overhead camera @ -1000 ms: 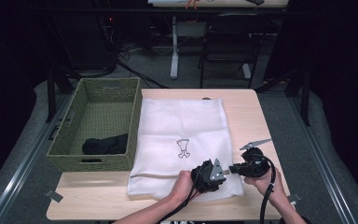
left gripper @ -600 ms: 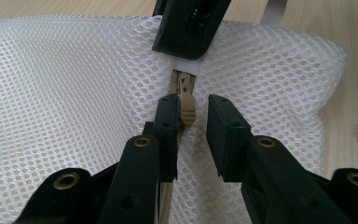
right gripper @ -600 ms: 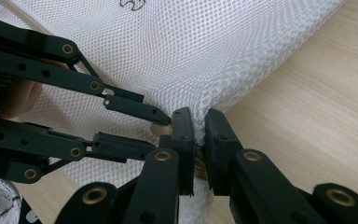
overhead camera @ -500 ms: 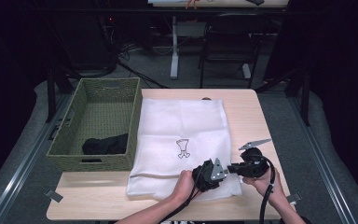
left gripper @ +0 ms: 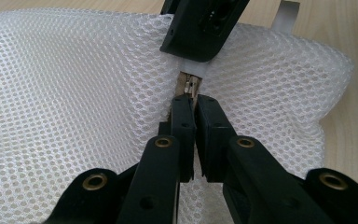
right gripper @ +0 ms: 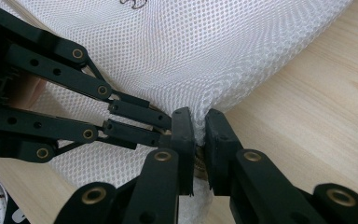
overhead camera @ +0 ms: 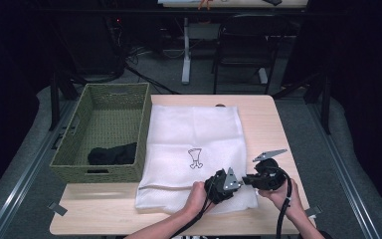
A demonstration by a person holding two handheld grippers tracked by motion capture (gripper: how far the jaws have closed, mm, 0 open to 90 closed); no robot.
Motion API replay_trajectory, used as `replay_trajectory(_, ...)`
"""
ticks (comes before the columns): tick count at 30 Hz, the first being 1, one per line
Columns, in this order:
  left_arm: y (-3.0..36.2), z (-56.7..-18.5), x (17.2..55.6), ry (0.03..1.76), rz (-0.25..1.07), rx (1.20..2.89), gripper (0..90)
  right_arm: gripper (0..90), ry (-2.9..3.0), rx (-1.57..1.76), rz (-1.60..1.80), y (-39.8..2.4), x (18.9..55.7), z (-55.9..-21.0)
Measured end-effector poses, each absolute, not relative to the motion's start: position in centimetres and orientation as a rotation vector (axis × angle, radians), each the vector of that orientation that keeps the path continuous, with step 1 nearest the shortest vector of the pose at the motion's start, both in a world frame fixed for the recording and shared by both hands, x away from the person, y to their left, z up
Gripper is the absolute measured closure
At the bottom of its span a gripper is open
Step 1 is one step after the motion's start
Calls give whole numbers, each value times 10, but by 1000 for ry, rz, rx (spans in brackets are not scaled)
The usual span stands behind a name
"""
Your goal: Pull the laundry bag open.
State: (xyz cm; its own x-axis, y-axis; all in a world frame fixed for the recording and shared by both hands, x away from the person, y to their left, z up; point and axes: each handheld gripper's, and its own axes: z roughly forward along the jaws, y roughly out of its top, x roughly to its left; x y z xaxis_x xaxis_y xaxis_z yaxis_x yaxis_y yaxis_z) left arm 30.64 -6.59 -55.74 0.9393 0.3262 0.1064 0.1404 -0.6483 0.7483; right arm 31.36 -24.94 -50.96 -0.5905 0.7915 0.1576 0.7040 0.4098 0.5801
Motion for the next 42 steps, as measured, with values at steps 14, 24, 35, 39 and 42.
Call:
replay_trajectory(14,-63,-557,309,356,256,2281,866,772,2533,1367,888,-247,315,-516)
replay_trajectory(24,-61,-554,308,409,255,2269,867,843,2522,1298,844,-240,311,-511)
replay_trajectory(35,-61,-555,307,441,254,2259,869,844,2517,1303,839,-239,311,-511)
replay_trajectory(39,-60,-556,308,467,257,2253,869,846,2518,1299,836,-240,311,-511)
replay_trajectory(42,-56,-555,310,486,225,2253,869,847,2503,1320,862,-243,312,-510)
